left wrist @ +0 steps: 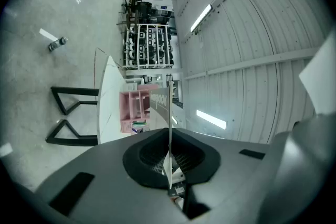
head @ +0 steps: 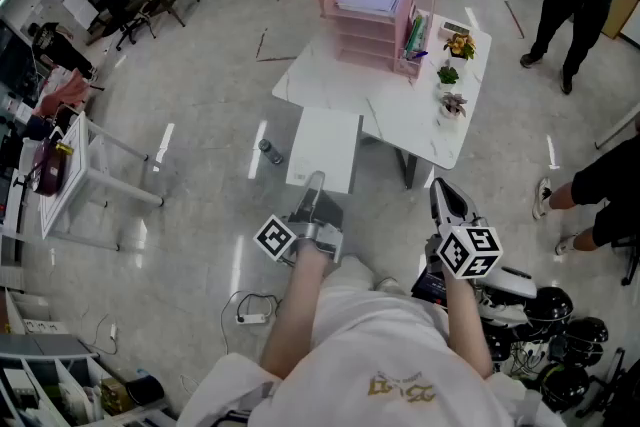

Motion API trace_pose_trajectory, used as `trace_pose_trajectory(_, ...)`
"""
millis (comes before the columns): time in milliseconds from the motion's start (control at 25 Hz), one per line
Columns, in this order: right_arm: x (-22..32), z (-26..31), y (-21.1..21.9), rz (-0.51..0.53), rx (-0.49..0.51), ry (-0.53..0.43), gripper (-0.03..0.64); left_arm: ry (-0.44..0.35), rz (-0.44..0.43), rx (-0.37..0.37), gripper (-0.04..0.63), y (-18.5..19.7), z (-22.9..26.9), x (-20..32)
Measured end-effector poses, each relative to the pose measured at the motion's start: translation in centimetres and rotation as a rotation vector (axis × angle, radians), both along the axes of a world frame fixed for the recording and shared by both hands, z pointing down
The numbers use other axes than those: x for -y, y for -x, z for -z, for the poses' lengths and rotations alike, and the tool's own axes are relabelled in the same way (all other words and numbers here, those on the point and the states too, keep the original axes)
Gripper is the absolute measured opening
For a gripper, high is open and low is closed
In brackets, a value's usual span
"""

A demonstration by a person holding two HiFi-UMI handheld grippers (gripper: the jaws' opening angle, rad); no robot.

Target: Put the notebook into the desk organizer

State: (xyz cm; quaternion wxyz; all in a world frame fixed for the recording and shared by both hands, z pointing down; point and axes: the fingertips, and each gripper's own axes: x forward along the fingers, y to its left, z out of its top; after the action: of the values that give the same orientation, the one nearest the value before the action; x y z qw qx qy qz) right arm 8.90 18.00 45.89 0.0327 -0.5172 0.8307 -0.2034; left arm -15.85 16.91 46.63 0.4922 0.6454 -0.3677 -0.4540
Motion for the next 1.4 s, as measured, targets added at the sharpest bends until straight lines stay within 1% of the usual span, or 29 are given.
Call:
trace_pose_trajectory(160, -0.8, 0.2, -0.7, -0.003, -0.003, 0.000, 0.009, 0.015, 0.002, -0.007, 0.026, -0.5, 0.0, -0.7)
trace_pose_trajectory(400, -1.1, 0.9, -1.5, -0.003, 0.006, -0.023, 0.010, 0.003, -0.001, -0.018, 0.026, -1.3, 0.4, -0.2)
trace_pose_trajectory(560, -0.9, 1.3, -2.5, -0.012, 0.046, -0.021, 0.010, -0.002, 0.003, -0.027, 0.026, -1.6, 0.9, 0.5)
trace_pose_trajectory(840, 0.7, 0.6, -3.4, -0.023, 0.028, -0.009, 0.011, -0.004, -0.004, -0.043, 0.026, -2.3, 0.7, 2.8)
trace_pose_trajectory(1120, 4.8, -0.3, -4.8, -0.037, 0.020, 0.015, 0.011, 0.004, -0.005, -0.048, 0.026, -3.1, -0.3, 7.7)
trace_pose_trajectory(1240, 8.1, -0.5, -5.0, -0.034, 0.033, 0.024, 0.011, 0.000, -0.010, -0.052, 0.026, -3.5, -0.5, 11.1)
trace_pose_trajectory(1400, 13.5, -0.7, -4.6, -0.013, 0.019, 0.030, 0.011, 0.009, -0.001, -0.051, 0.026, -3.6, -1.2, 16.1)
